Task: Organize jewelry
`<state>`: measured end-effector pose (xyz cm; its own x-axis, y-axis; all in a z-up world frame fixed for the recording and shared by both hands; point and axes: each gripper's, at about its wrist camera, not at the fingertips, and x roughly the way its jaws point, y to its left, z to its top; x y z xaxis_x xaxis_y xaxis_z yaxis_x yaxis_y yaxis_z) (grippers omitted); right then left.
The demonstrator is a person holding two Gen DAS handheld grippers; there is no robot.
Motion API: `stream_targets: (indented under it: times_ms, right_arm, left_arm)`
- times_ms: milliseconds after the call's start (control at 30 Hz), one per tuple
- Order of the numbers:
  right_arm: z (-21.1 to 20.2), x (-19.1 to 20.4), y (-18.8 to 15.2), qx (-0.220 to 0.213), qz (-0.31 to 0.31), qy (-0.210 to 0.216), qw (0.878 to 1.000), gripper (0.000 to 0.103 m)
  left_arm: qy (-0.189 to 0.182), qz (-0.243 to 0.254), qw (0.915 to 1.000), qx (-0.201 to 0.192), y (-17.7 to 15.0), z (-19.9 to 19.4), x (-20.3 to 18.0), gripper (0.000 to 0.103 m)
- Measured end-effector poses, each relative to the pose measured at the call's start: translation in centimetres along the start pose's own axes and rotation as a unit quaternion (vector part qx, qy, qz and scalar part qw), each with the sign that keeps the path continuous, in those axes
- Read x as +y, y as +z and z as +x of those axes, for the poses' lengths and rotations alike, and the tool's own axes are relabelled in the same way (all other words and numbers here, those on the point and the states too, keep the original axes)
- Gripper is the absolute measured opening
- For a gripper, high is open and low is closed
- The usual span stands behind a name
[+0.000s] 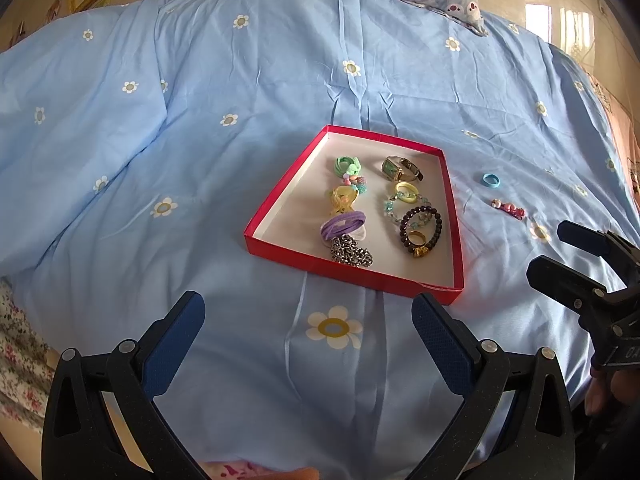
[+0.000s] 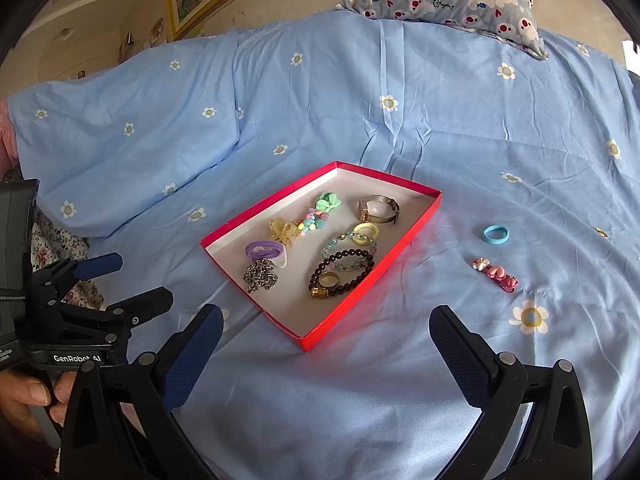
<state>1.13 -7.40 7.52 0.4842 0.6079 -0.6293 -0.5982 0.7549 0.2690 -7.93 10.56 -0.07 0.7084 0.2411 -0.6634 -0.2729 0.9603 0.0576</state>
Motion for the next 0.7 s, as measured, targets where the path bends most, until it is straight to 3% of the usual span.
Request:
stream_targets:
  times_ms: [700]
  right_arm:
    - [-0.17, 0.3, 0.26, -0.002, 0.001, 0.004, 1.0, 0.103]
  left_arm:
    - [-0.005, -0.001, 1.0, 0.003, 0.02, 0.02, -0.03, 0.103]
